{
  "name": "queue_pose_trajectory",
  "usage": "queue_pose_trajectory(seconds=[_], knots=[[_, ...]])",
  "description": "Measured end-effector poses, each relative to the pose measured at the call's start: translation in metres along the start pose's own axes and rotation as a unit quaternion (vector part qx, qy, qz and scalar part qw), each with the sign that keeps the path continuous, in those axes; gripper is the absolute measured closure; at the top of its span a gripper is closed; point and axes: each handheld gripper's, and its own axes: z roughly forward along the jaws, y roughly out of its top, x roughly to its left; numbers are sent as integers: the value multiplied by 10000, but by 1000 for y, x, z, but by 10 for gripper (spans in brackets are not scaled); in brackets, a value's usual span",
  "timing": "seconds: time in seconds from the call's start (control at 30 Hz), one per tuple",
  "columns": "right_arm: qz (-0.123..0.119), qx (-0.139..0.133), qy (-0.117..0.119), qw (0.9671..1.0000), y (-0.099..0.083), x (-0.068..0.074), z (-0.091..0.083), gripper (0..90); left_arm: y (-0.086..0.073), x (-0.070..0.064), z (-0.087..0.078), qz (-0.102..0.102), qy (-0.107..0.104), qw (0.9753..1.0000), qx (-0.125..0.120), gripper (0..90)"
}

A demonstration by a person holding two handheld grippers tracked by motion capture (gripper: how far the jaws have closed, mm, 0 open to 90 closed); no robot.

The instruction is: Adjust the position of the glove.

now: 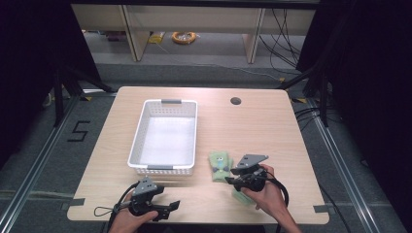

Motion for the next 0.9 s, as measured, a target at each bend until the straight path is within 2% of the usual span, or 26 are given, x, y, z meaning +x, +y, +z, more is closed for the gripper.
queue_pose_trajectory(seconds=[0.03, 0.07, 0.1, 0.17, 0.2, 0.23, 0.27, 0.3, 0.4, 0.43, 0.5, 0.53, 0.57, 0.6, 0.63, 0.73, 0.77, 0.8, 0.83, 0.9], knots=[[-1, -63, -32, 10000, 2, 1, 4, 633, 0, 0, 0, 1, 2, 10000, 1, 169], [59, 75, 13, 10000, 6, 2, 6, 642, 0, 0, 0, 0, -21, 10000, 2, 170], [10, -21, -31, 10000, 6, 1, 10, 644, 0, 0, 0, 1, -31, 10000, 8, 170], [-47, -16, -51, 10000, 7, 1, 12, 647, 0, 0, 0, 1, -32, 10000, 6, 170], [9, 106, -48, 9999, 9, 1, 12, 647, 0, 0, 0, 3, -30, 10000, 5, 170], [-105, 45, -42, 9999, 10, -1, 15, 647, 0, 0, 0, 4, 1, 10000, 10, 170], [30, 94, 1, 10000, 13, -3, 17, 643, 0, 0, 0, 2, 6, 10000, 11, 170], [30, 94, 1, 10000, 13, -3, 17, 643, 0, 1, 0, -2, -16, 10000, 3, 170], [191, 178, -129, 9996, 18, -12, 20, 623, 0, 0, 0, -6, -4, 10000, 6, 170], [281, 326, -193, 9989, 22, -18, 23, 597, 0, 1, 0, -12, -12, 10000, 4, 170], [323, 370, -200, 9986, 24, -21, 25, 597, 0, 1, 0, -18, -14, 10000, 3, 170], [433, 454, -238, 9977, 26, -22, 26, 585, 0, 1, 0, -6, -4, 10000, 18, 170], [433, 421, -310, 9977, 27, -25, 30, 577, 0, 2, 0, -10, -16, 10000, 36, 170], [547, 583, -247, 9965, 31, -26, 30, 576, 0, 2, 0, -13, -16, 10000, 48, 170], [523, 568, -329, 9965, 35, -32, 33, 570, 0, 2, 0, -9, -15, 10000, 61, 174], [536, 582, -363, 9962, 40, -39, 36, 569, 1, 0, 0, -13, -7, 10000, 29, 182], [667, 692, -330, 9948, 44, -41, 36, 564, 2, 0, 0, 27, -48, 10000, 56, 187], [550, 662, -357, 9957, 45, -45, 37, 555, 2, -1, 1, 54, -37, 10000, 20, 192], [613, 701, -268, 9953, 49, -52, 38, 548, 2, -2, 1, 71, -44, 10000, 35, 195], [572, 736, -254, 9953, 51, -55, 39, 544, 2, -2, 2, 52, -72, 10000, 42, 196]])
